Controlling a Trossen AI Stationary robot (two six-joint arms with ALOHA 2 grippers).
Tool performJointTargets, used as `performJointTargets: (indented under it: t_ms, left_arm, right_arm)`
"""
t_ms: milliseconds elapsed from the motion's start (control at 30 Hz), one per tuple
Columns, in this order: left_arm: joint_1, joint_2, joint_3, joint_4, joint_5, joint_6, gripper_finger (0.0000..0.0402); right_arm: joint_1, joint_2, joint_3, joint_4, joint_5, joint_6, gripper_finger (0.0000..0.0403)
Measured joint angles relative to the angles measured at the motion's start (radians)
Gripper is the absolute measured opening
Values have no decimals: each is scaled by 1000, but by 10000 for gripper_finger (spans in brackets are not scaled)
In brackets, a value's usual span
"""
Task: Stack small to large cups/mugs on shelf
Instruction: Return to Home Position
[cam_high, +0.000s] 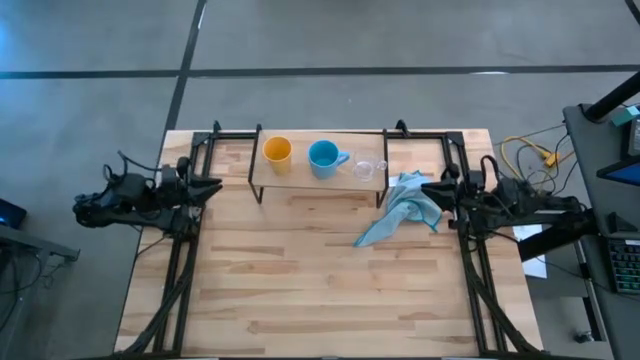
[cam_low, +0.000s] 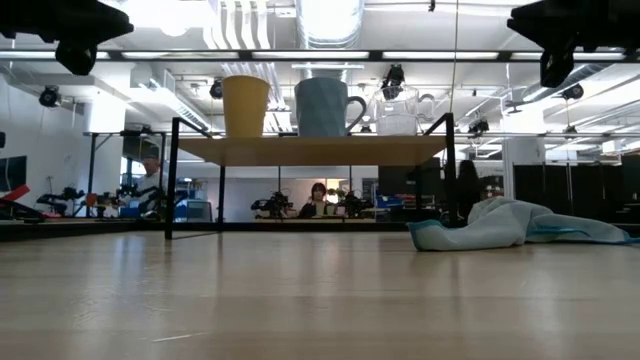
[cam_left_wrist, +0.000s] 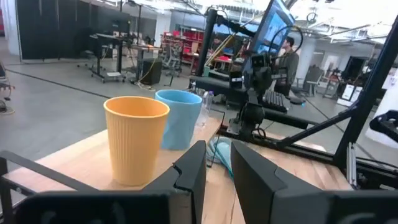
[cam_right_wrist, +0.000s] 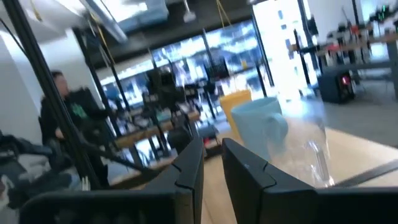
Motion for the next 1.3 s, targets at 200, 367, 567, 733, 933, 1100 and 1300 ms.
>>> performJointTargets:
  t_ms: [200, 367, 567, 733, 933, 1100, 1300]
  left_arm:
    - [0, 0, -11, 17, -17, 1, 61]
    - [0, 0, -82, 141, -16, 6, 61]
    - [0, -1, -224, 343, -14, 7, 61]
    - [0, -2, -286, 365, -32, -12, 61]
    - [0, -2, -297, 408, -43, 29, 61]
    - [0, -2, -318, 416, -42, 30, 61]
    - [0, -2, -419, 576, -41, 31, 61]
  right_arm:
    - [0, -68, -99, 94, 1, 10, 54]
    - [0, -54, -148, 200, 1, 8, 54]
    - [0, -62, -184, 241, 1, 1, 54]
    - [0, -67, -246, 329, 2, 11, 54]
    - [0, -59, -246, 359, 11, 14, 54]
    - [0, -57, -246, 368, 11, 7, 54]
    - [0, -58, -245, 367, 11, 7, 54]
